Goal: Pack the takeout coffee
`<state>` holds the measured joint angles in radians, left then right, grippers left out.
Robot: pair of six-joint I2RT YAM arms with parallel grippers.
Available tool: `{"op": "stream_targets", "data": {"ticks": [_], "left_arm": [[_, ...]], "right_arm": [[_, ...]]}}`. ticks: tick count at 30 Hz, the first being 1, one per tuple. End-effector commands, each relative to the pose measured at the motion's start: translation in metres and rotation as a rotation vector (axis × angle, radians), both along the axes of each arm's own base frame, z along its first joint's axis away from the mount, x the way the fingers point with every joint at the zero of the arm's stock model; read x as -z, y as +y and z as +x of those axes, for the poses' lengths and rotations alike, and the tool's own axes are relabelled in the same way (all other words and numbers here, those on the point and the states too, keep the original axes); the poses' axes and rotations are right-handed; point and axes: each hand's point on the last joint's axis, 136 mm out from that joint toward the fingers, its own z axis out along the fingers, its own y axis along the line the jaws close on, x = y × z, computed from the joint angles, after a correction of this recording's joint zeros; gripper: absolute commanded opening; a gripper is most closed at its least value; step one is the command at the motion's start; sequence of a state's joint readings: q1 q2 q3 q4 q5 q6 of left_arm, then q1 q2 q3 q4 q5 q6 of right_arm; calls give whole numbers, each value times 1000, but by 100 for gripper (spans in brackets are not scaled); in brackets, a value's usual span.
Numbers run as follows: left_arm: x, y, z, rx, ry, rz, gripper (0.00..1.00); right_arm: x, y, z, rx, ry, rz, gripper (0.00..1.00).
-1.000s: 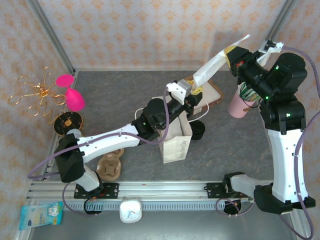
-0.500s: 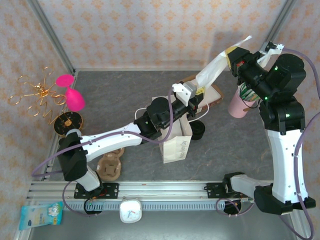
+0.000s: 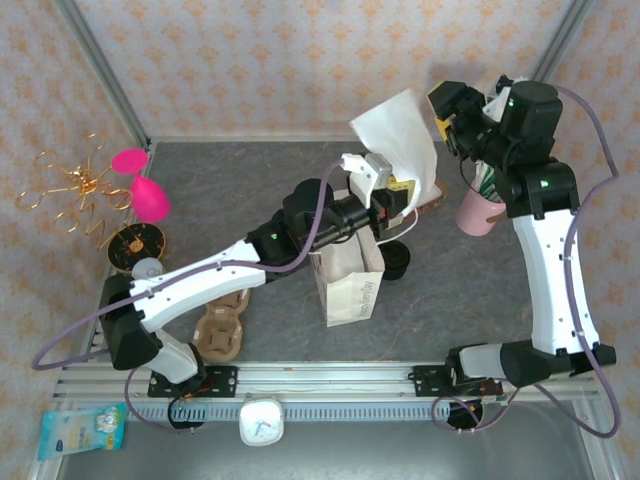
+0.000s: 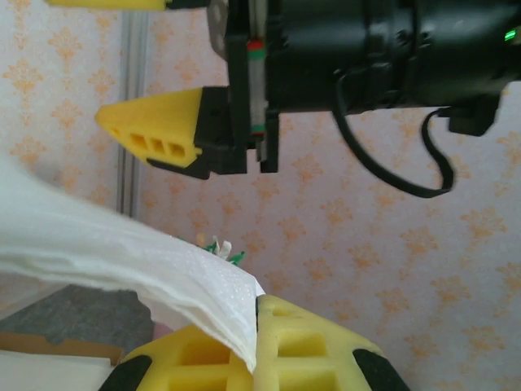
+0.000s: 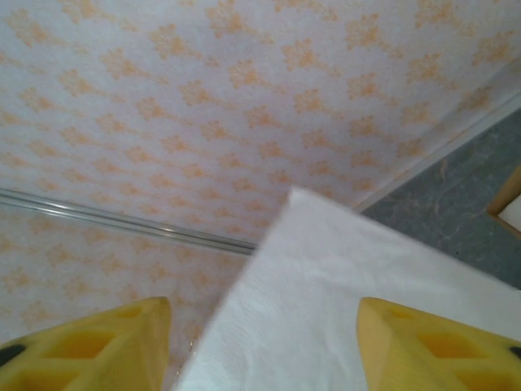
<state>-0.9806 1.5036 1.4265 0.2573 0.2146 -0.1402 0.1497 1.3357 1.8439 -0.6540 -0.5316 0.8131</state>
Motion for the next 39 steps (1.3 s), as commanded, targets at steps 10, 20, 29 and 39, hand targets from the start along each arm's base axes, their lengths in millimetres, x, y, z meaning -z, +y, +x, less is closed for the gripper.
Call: {"op": "stream_targets", "data": {"ticks": [10,20,29,39], "left_arm": [[-20,46,-18,50,136,159,0],[-25,67,-27,85,197,273,0],[-46,83,-15,4,293,155,0],[-63,95,9,-154,429,-3,0]], "right_arm": [[-20,11,-45,-210,-285,-343,79],[13,51,-101,-560,-694,-543,79],[35,52,-120,-552,-883,-728,79],[15,48,-131,-263,-1178,-935,81]]}}
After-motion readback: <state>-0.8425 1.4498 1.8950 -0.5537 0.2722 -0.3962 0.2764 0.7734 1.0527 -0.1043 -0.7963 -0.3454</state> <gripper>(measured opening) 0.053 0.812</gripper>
